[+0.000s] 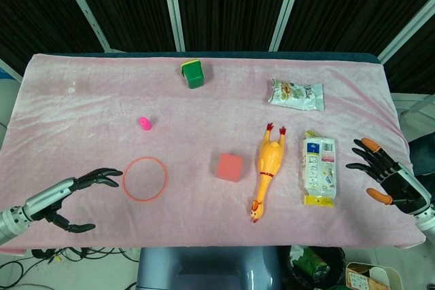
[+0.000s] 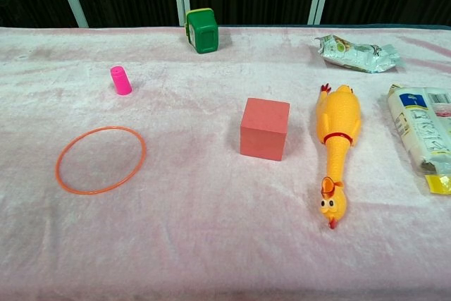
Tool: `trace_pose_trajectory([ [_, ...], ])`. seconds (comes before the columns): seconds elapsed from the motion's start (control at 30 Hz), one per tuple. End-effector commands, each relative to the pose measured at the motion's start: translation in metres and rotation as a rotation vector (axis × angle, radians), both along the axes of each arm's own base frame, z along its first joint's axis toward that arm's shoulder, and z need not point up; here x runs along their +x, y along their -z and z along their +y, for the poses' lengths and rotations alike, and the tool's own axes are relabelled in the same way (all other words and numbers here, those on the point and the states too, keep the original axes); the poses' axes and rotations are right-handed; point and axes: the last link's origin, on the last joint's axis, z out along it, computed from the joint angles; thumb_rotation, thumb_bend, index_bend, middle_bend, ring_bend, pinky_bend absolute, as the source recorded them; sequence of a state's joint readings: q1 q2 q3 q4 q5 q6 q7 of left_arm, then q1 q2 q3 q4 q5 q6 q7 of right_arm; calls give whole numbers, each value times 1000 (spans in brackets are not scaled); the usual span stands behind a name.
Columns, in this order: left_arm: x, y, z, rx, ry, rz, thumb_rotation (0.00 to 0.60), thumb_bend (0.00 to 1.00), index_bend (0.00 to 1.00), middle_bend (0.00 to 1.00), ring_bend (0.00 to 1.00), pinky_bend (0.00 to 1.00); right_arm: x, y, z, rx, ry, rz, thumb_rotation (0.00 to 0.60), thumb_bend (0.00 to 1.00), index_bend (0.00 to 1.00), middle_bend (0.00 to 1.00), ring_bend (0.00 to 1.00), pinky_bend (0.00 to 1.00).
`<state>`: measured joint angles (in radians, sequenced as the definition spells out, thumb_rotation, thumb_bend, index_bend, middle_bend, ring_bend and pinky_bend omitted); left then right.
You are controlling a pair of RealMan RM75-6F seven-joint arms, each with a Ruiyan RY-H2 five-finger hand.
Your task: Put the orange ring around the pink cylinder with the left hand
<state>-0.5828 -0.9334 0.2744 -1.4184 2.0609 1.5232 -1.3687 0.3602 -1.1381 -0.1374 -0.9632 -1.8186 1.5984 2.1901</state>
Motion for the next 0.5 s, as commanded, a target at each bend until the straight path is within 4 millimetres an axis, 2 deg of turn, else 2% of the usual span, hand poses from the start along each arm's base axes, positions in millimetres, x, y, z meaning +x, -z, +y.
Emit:
trace_pose_trajectory([
  [0.03, -2, 3, -6, 59, -16, 6, 600, 243, 180, 59, 0, 0, 1, 0, 1, -17, -2, 35, 600, 171, 0, 0, 0, 185],
  [0.3, -3, 0, -12, 163, -19, 58, 600, 242, 180, 59, 0, 0, 7, 0, 1, -80, 2, 233, 600, 171, 0, 0, 0, 185],
  [0.4, -6, -3, -12, 247, -14, 114, 600, 242, 176, 61, 0, 1, 5, 1, 0, -155, 15, 414, 600, 171, 0, 0, 0, 185],
  [0.5, -10, -7, -12, 430, -29, 208, 600, 242, 170, 62, 0, 2, 1, 6, 4, -327, 69, 746, 600, 171, 0, 0, 0, 185],
])
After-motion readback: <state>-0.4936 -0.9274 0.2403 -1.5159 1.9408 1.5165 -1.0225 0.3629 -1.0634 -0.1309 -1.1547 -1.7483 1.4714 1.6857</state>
